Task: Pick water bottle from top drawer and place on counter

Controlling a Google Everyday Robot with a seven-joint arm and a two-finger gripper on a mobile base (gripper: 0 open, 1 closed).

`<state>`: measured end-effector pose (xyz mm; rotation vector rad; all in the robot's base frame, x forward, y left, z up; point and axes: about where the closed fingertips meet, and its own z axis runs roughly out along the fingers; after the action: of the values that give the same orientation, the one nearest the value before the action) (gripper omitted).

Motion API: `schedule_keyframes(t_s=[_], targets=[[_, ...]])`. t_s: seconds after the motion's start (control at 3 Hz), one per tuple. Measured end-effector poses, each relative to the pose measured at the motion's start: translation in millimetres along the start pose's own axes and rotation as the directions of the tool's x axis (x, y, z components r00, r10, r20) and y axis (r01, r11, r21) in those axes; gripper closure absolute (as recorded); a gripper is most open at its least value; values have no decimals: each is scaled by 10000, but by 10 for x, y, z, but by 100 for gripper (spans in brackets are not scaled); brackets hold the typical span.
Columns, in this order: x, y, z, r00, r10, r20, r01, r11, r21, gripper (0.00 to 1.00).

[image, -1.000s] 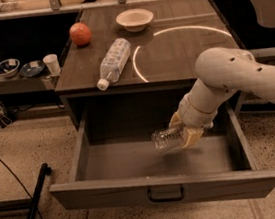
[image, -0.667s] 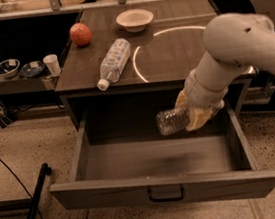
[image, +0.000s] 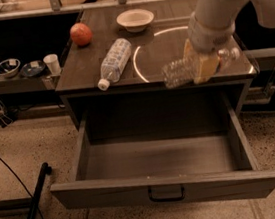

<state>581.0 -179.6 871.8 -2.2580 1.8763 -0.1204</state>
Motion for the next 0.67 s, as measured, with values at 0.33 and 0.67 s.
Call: schedule_keyframes(t_s=[0.33,0.67], targets=[[120,-348,66,9968,802,52,-798,9952,-572,100],[114,-689,232,9847,1501,886,-1426,9861,-855,100]])
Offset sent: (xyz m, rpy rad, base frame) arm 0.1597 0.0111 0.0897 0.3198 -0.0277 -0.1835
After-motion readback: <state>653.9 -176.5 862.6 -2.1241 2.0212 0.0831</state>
